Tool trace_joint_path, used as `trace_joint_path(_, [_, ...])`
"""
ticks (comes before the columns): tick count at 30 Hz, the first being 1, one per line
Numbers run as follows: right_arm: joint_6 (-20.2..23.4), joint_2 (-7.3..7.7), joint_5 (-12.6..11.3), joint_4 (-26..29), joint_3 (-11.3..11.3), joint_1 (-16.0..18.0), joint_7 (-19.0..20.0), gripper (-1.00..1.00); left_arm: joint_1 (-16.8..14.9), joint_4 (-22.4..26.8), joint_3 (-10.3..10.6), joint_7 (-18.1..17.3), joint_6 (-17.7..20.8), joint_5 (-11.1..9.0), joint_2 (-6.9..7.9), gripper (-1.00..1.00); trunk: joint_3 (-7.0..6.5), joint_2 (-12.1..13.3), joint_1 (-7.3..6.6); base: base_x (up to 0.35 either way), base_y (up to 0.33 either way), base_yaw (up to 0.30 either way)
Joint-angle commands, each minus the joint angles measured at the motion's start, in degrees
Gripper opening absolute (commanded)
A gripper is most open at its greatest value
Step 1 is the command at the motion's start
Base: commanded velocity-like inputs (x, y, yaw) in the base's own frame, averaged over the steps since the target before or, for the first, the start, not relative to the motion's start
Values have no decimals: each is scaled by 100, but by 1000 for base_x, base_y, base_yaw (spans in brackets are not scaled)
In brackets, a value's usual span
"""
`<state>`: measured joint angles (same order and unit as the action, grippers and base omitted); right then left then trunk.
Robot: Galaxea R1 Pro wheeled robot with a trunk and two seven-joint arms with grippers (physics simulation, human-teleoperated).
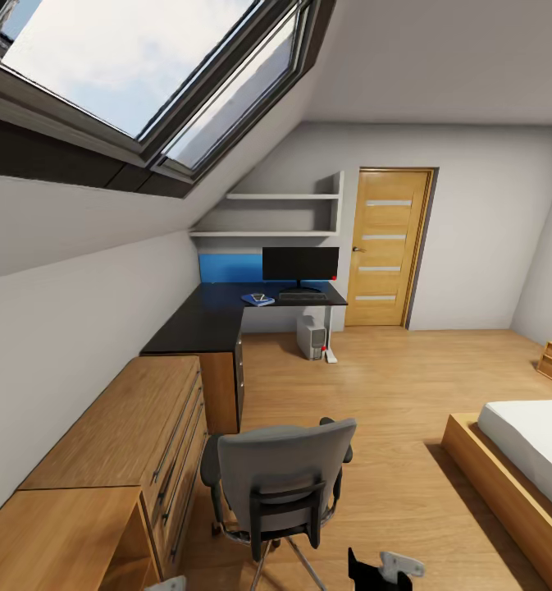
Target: In the bedroom, organize the workspace by keeping the computer under the desk, ensuring the monitor is on the desk, placing the keyboard on the desk next to the monitor, placing the mouse on the desk next to the keyboard, moving the folder from the swivel chair onto the desk next to the mouse, stacking the notebook on top of the folder with the pen on top of the notebook, and positioning the swivel chair next to the desk.
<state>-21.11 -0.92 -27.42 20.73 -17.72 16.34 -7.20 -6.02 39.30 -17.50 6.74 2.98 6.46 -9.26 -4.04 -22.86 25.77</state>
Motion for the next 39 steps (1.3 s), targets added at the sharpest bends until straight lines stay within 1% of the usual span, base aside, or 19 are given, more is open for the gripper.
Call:
trace_joint_path(1, [38,-2,-28,-1,-52,61,-59,100,-35,-40,-25,-4,52,64,-15,100,4,-6,1,0,0,0])
trace_joint_path(3, [6,-14,-21,-11,-60,109,-77,100,-68,-105,-26,-7,45,70,-23,100,4,-6,1,0,0,0])
trace_joint_path(6, [-180,-43,-19,-121,-69,150,-90,100,-97,-167,-26,-13,-9,75,-25,100,4,-6,1,0,0,0])
trace_joint_path(9, [-411,-100,-14,-393,-85,172,-93,100,-112,-215,-26,-12,-66,80,-29,100,4,-6,1,0,0,0])
trace_joint_path(10, [-576,-145,-9,-601,-90,180,-95,100,-117,-252,-26,-10,-90,81,-28,100,4,-6,1,0,0,0])
trace_joint_path(13, [-840,-188,-3,-832,-89,187,-96,100,-122,-293,-26,-9,-113,82,-26,100,4,-6,1,0,0,0])
trace_joint_path(19, [-1219,-228,-1,-1050,-85,192,-97,100,-126,-343,-26,25,-133,81,-29,100,112,-246,133,0,0,0])
trace_joint_path(20, [-1285,-241,7,-1102,-88,193,-92,100,-127,-434,-19,36,-137,83,-31,100,130,-287,155,0,0,0])
trace_joint_path(21, [-1309,-247,16,-1146,-96,193,-90,100,-127,-565,-9,42,-139,88,-28,100,148,-327,177,0,0,0])
trace_joint_path(29, [-1330,-251,113,-1202,-109,194,-97,100,-127,-875,1,46,-140,93,-22,100,292,-648,353,0,0,0])
trace_joint_path(39, [-1330,-242,114,-1203,-104,194,-97,100,-127,-881,-1,47,-140,68,-15,100,471,-1049,572,0,0,0])
